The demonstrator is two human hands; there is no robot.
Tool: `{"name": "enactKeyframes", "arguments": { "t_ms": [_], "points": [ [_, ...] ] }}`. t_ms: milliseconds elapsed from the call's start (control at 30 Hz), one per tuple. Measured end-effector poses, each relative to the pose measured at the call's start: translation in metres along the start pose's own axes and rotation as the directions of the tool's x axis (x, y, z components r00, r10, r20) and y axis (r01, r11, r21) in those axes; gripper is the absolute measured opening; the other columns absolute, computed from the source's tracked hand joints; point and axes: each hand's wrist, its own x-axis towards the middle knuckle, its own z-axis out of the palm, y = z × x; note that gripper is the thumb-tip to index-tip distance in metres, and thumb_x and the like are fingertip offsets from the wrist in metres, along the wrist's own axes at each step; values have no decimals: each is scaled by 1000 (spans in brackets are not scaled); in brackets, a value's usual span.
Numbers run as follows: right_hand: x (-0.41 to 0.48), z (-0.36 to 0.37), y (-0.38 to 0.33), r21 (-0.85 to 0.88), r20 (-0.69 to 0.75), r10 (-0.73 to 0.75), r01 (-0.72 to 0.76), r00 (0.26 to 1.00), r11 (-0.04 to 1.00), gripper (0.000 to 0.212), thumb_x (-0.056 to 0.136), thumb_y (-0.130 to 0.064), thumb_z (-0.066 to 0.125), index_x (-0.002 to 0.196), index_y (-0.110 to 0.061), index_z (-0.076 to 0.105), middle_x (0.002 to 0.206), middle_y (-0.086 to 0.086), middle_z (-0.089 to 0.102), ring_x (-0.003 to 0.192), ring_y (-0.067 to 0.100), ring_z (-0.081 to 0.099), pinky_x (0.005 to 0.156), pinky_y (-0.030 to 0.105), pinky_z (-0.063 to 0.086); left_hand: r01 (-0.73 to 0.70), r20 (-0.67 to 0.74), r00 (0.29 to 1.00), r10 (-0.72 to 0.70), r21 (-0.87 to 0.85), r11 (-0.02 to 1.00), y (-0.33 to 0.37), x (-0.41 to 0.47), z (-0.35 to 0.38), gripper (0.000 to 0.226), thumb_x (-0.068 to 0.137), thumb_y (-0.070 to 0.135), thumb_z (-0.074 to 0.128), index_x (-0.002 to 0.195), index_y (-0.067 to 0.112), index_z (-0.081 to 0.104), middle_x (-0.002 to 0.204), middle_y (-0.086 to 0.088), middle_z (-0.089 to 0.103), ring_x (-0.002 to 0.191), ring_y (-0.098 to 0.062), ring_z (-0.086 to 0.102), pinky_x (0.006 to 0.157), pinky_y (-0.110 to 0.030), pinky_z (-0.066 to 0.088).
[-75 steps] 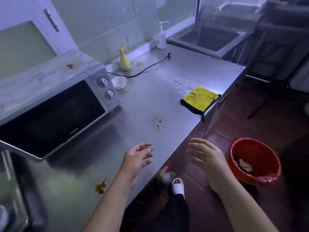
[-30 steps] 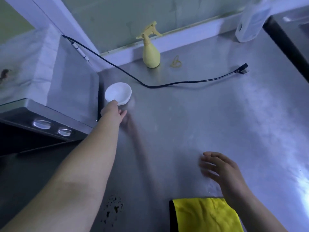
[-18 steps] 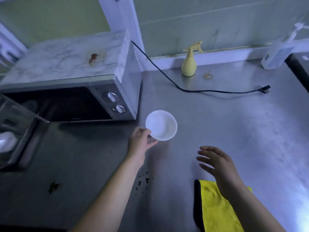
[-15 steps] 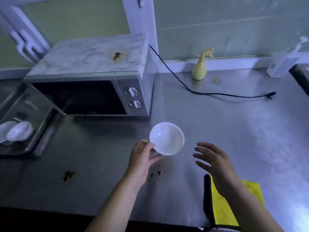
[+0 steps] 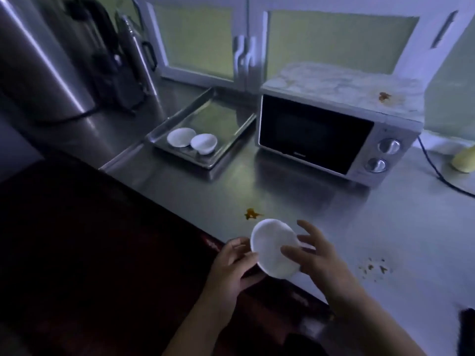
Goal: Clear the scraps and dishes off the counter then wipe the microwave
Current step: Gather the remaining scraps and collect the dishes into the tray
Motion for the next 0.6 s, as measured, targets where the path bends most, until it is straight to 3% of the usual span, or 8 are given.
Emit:
{"name": "enactKeyframes", "arguments": {
  "t_ms": [67,100,200,267,367,467,600],
  "points": [
    [13,26,-5,-143,108,-25,41,994,989,88,73,-17,88,141,-45,40,124,-8,56,104,5,60,70,17,53,-36,-2,999,36,-32,999,12,-4,-25,27,83,17,76,107,27,70,117,-4,71,109,-22,69,84,-40,58],
    [21,39,-6,-227,153,-36,70,988,971,96,68,-19,92,141,-49,37,126,-6,54,106,5,59,72,16,53,-47,-9,999,46,-49,998,16,-5,-36,29,82,18,76,108,29,71,117,-3,71,110,-22,69,84,-39,58],
    [44,80,-12,-398,245,-62,158,968,903,114,56,-33,93,150,-46,29,134,0,48,117,18,54,99,39,51,-55,-50,997,50,-91,994,26,-2,-67,32,86,9,71,109,30,72,117,-5,72,108,-25,70,81,-37,58],
    [62,108,-19,-451,288,-75,204,955,869,121,51,-42,90,153,-43,25,140,-2,43,122,17,50,103,37,46,-65,-72,996,59,-77,995,36,7,-90,34,89,6,67,110,32,72,117,-5,72,107,-27,70,84,-41,59],
    [98,147,-36,-492,338,-79,248,938,834,119,47,-54,86,150,-50,26,135,-7,42,119,13,49,99,34,48,-91,-86,992,88,-31,995,60,34,-121,29,93,14,65,117,30,70,120,-6,71,111,-27,68,90,-47,58],
    [145,178,-58,-476,380,-81,270,921,837,105,58,-47,92,143,-54,31,133,-9,39,111,7,47,94,31,48,-101,-82,992,100,-7,995,95,75,-147,27,99,14,56,117,27,71,122,-7,71,114,-23,67,83,-36,57],
    [208,207,-94,-428,383,-64,239,921,871,99,59,-47,93,138,-59,33,130,-12,36,103,0,45,93,32,51,-72,-2,997,73,101,992,152,135,-171,30,102,19,49,121,30,70,124,-1,70,117,-17,65,88,-34,55]
  ]
}}
